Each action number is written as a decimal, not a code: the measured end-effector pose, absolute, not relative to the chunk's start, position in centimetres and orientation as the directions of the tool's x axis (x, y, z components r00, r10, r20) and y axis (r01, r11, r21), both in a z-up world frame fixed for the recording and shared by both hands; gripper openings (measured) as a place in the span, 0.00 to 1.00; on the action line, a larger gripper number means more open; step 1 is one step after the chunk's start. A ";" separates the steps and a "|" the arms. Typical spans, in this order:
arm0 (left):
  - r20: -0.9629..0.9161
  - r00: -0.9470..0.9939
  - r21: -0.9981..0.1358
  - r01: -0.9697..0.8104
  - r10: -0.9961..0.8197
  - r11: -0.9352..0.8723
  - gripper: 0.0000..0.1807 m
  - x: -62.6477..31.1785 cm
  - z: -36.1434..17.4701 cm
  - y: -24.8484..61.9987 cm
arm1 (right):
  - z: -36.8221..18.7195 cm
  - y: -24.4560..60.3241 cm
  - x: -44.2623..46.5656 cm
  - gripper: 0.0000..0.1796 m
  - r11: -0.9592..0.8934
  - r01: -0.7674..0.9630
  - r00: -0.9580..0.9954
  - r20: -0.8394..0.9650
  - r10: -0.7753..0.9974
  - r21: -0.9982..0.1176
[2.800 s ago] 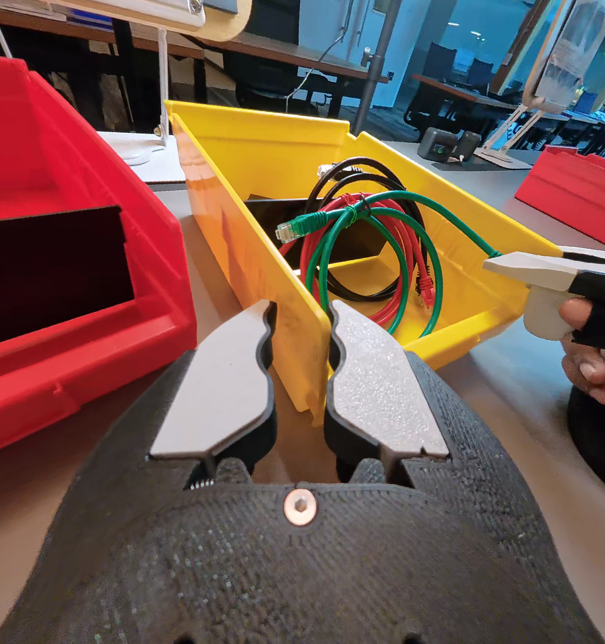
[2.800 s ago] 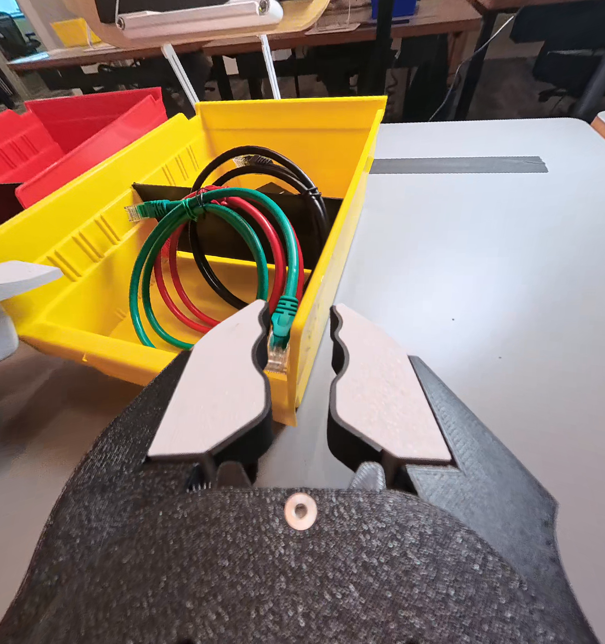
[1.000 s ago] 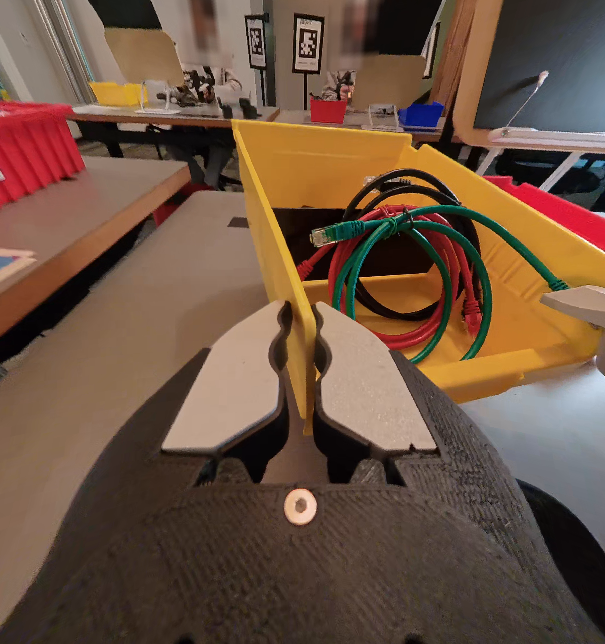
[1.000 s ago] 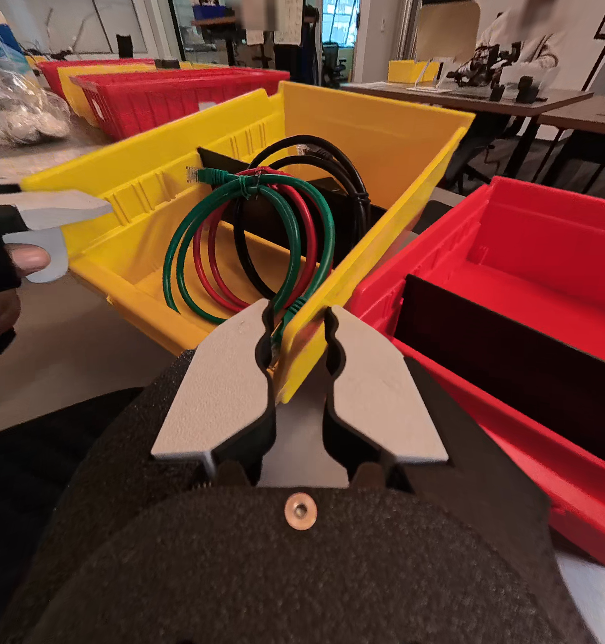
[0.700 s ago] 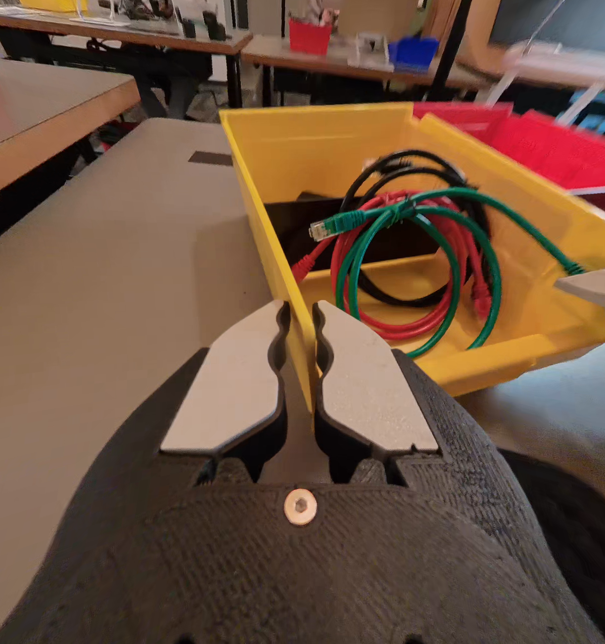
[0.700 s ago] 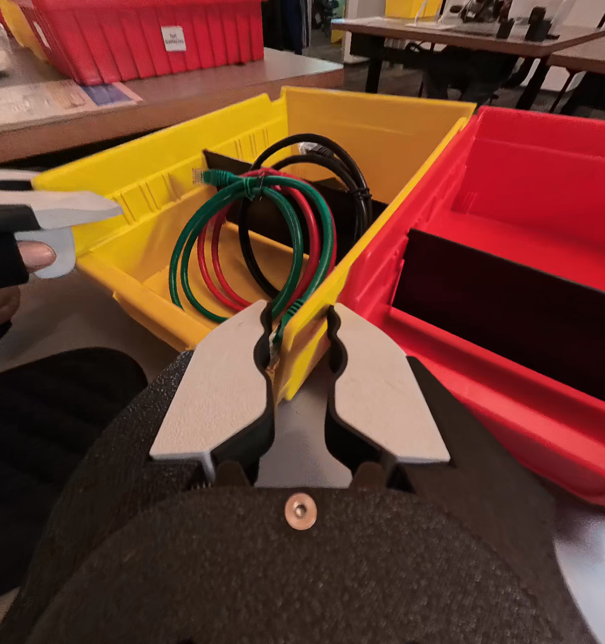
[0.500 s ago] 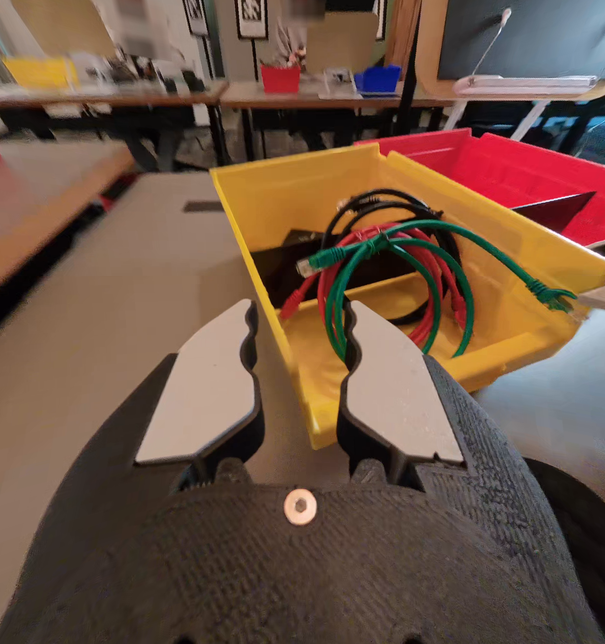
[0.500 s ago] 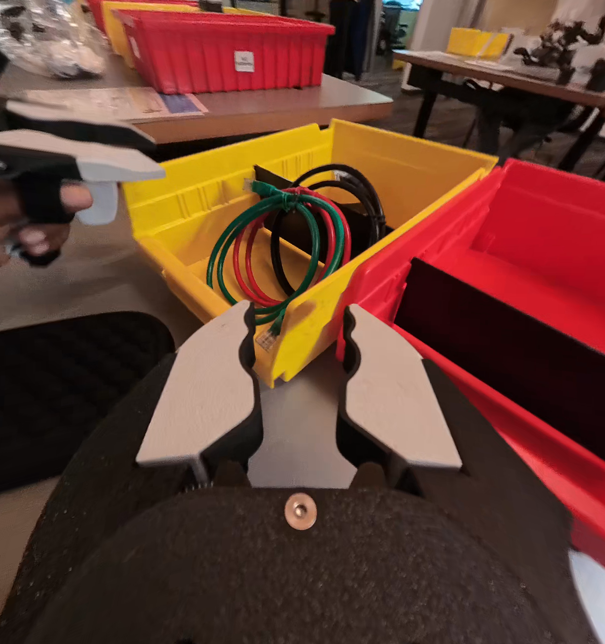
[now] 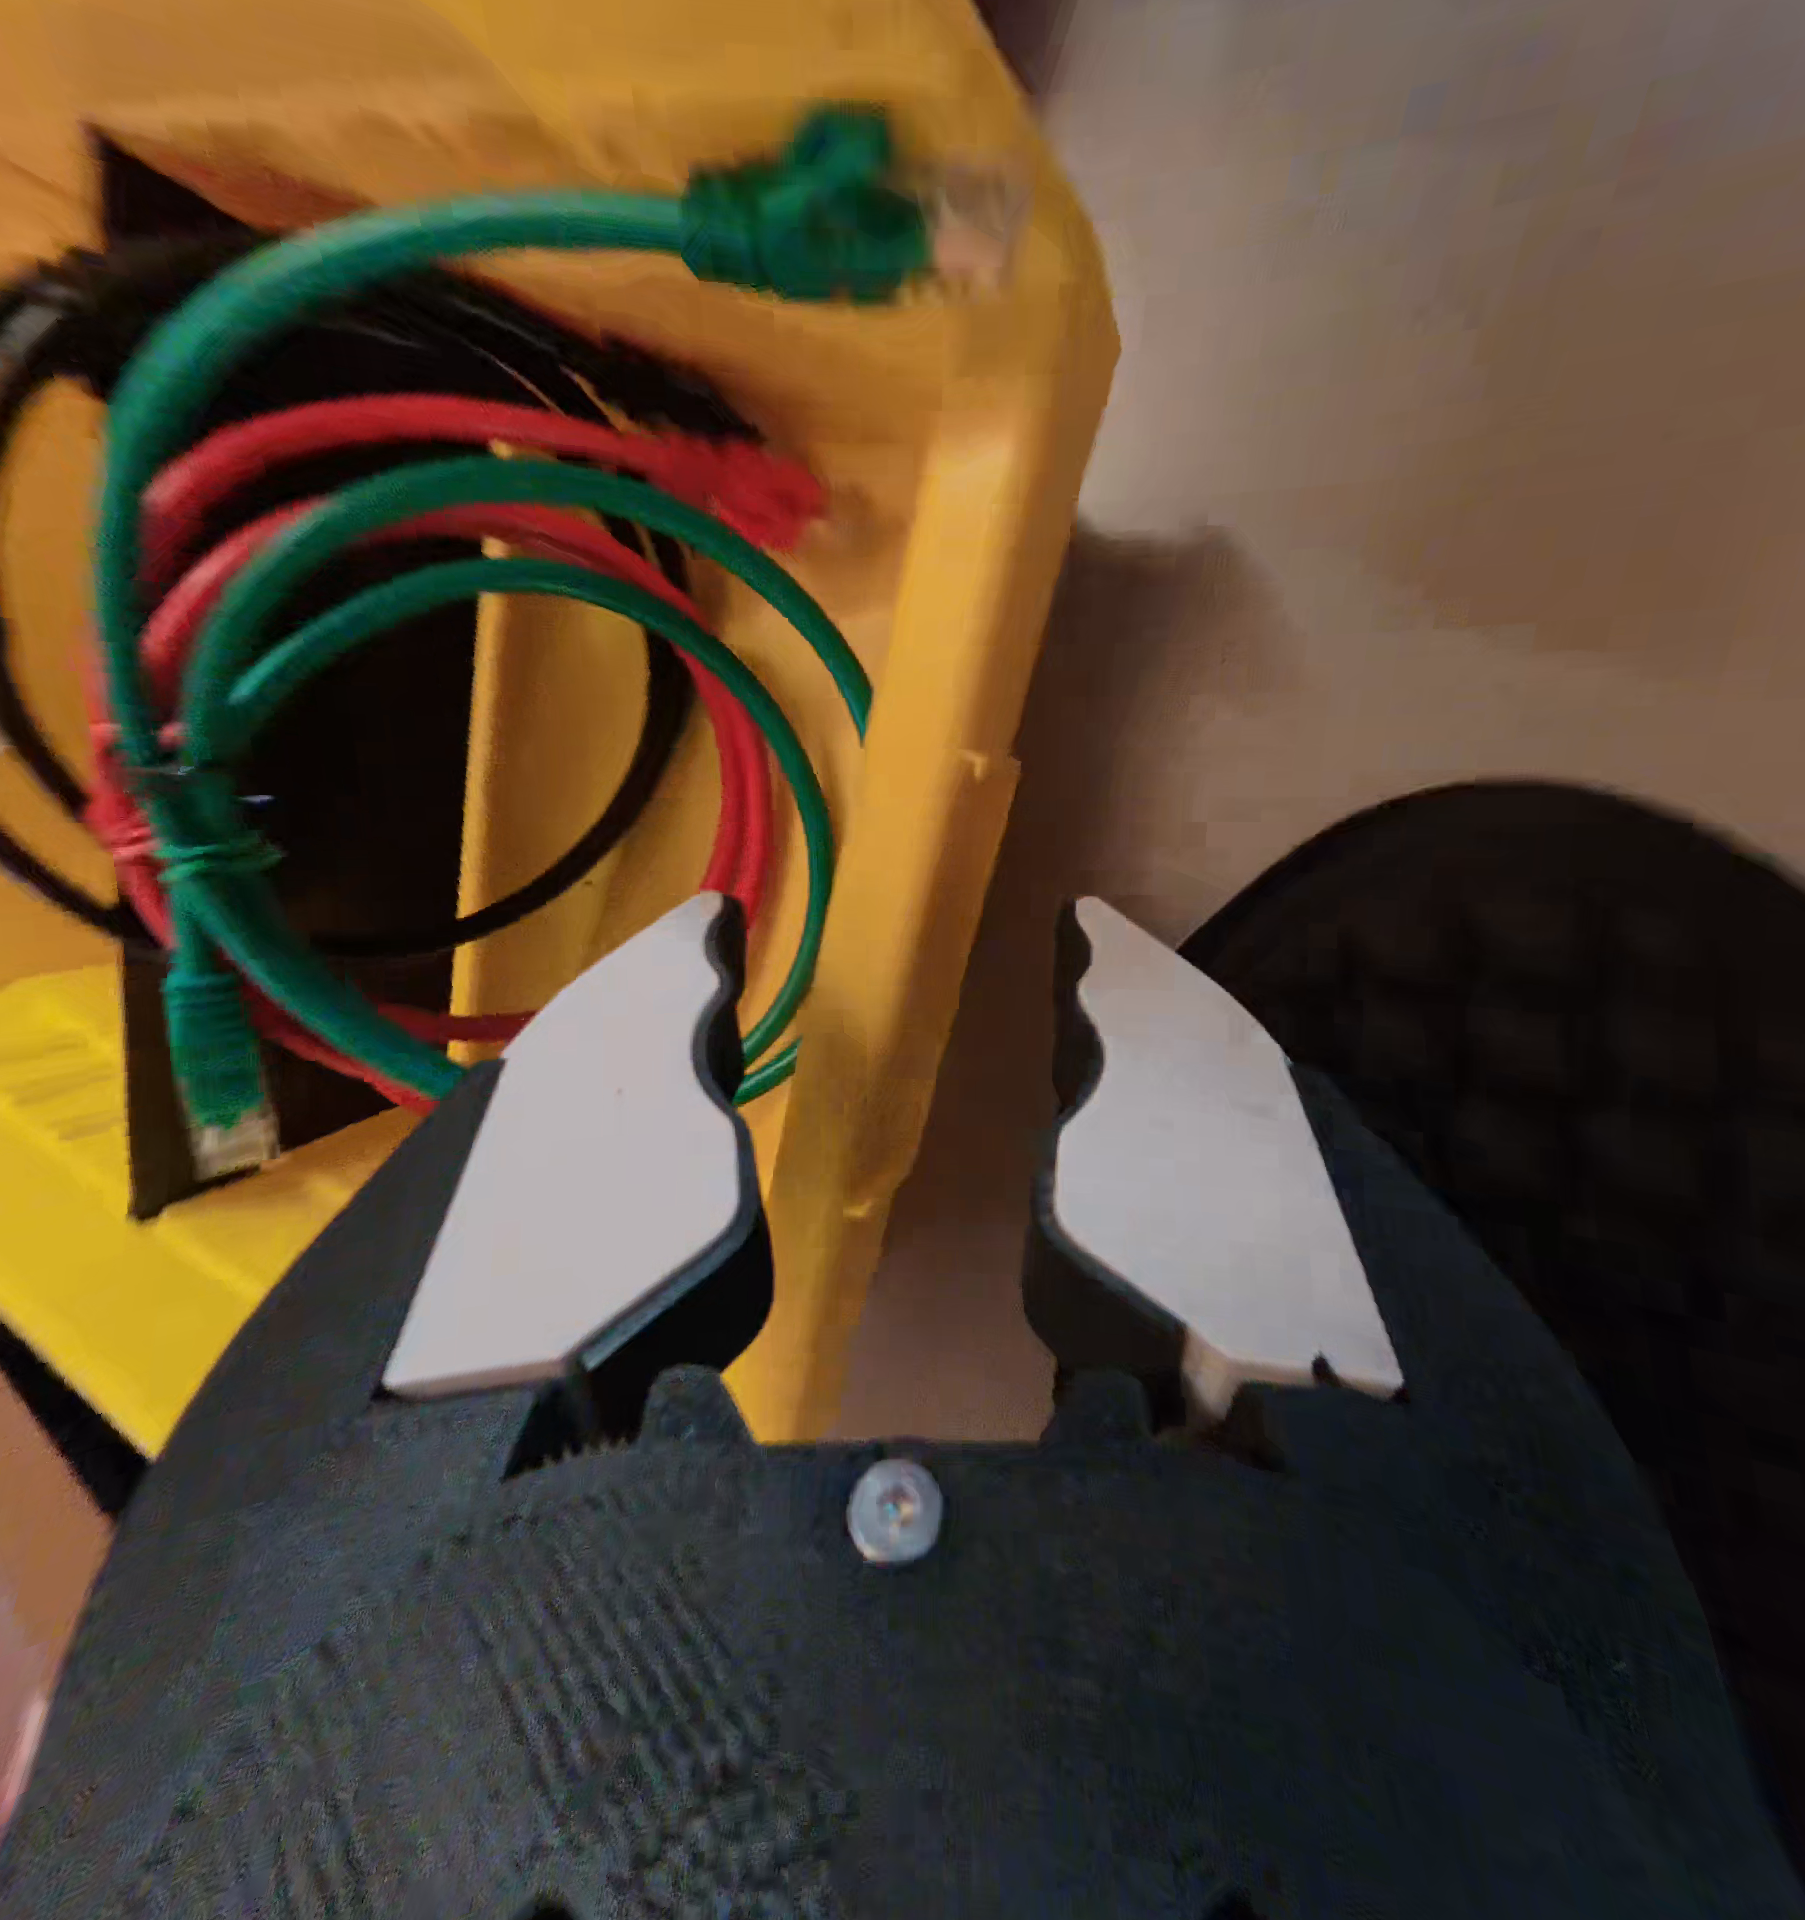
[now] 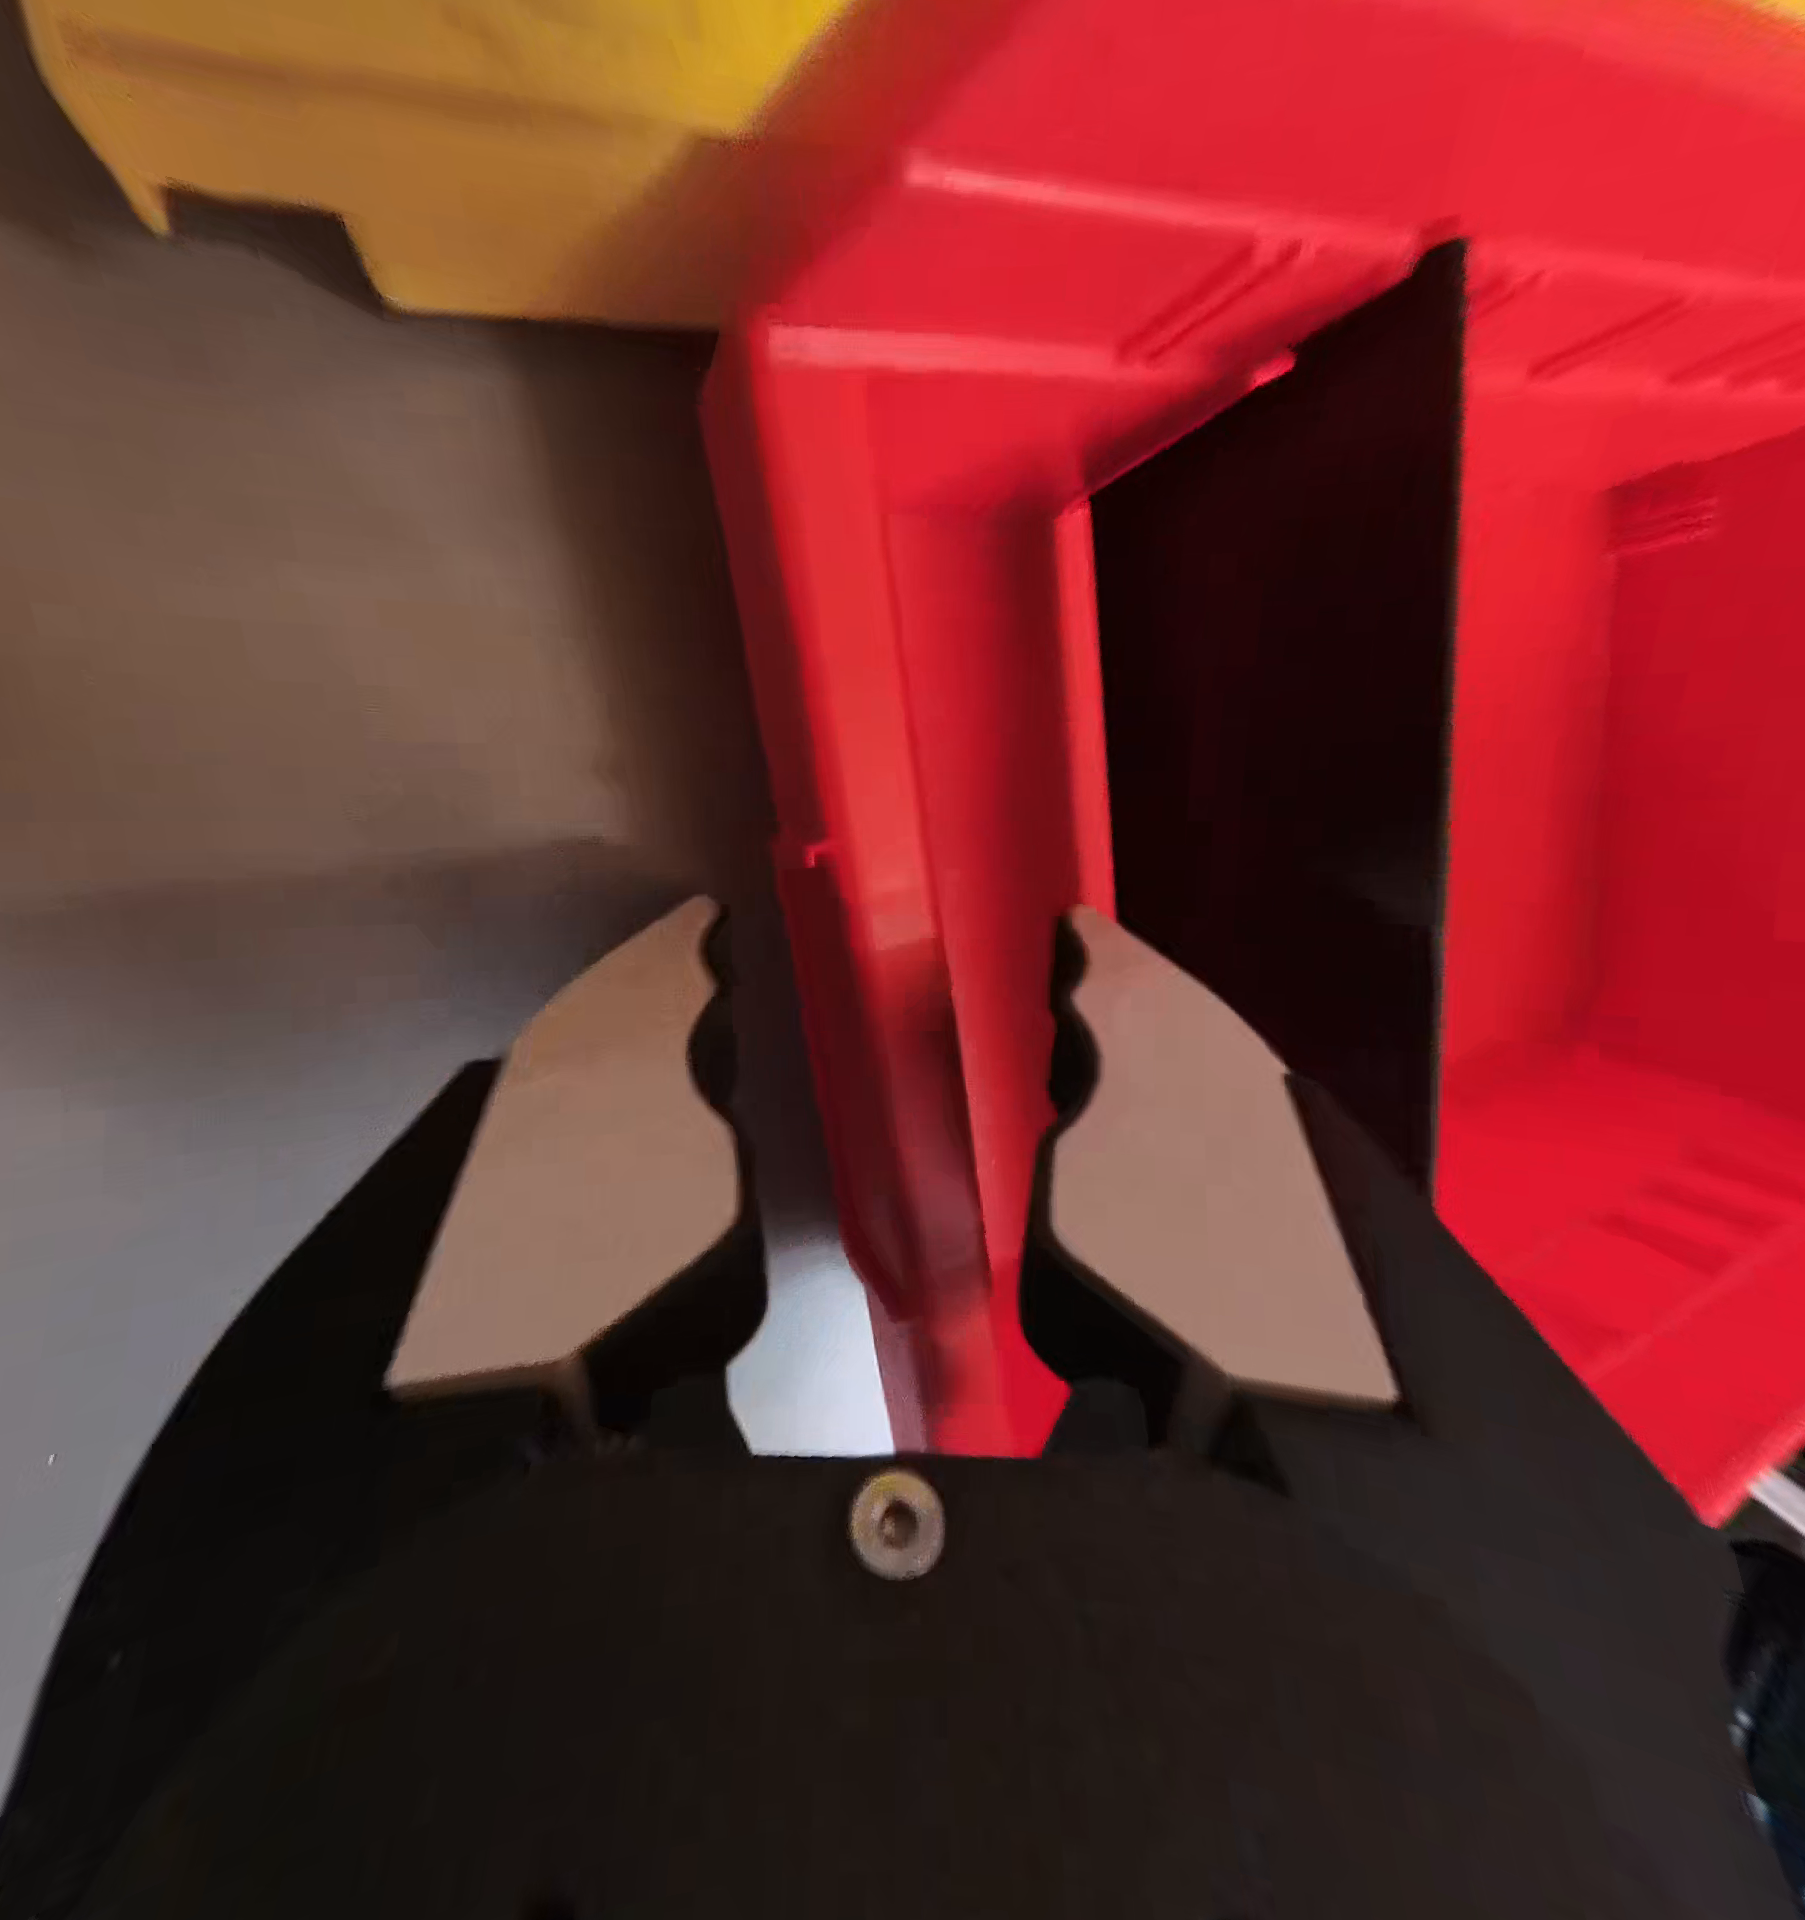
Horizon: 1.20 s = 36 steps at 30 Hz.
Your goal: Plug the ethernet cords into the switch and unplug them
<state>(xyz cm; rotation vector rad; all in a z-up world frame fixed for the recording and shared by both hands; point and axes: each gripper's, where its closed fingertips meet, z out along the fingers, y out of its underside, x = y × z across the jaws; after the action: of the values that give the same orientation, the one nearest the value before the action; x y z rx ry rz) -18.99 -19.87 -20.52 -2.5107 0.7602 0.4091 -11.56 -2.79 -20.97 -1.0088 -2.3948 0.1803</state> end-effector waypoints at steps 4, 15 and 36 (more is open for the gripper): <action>-0.387 0.762 -0.286 -0.634 -0.519 -0.718 0.17 -19.2 -22.2 -19.2 | -21.6 -3.2 -10.9 0.16 0.706 0.632 -0.593 0.387 0.706 -0.319; -0.434 0.746 -0.385 -0.661 -0.505 -0.645 0.17 -18.3 -22.0 -20.0 | -21.0 0.8 3.3 0.16 0.533 0.769 -0.368 0.436 0.821 -0.354; -0.453 0.777 -0.399 -0.615 -0.437 -0.680 0.17 -23.3 -22.0 -9.9 | -21.4 13.6 12.7 0.16 0.370 0.872 -0.190 0.475 0.859 -0.320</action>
<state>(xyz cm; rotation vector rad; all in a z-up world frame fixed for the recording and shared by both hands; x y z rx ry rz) -23.26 -9.92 -22.04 -2.4261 0.7837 0.4369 12.72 13.64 -21.37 -1.4899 -2.0478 -0.0289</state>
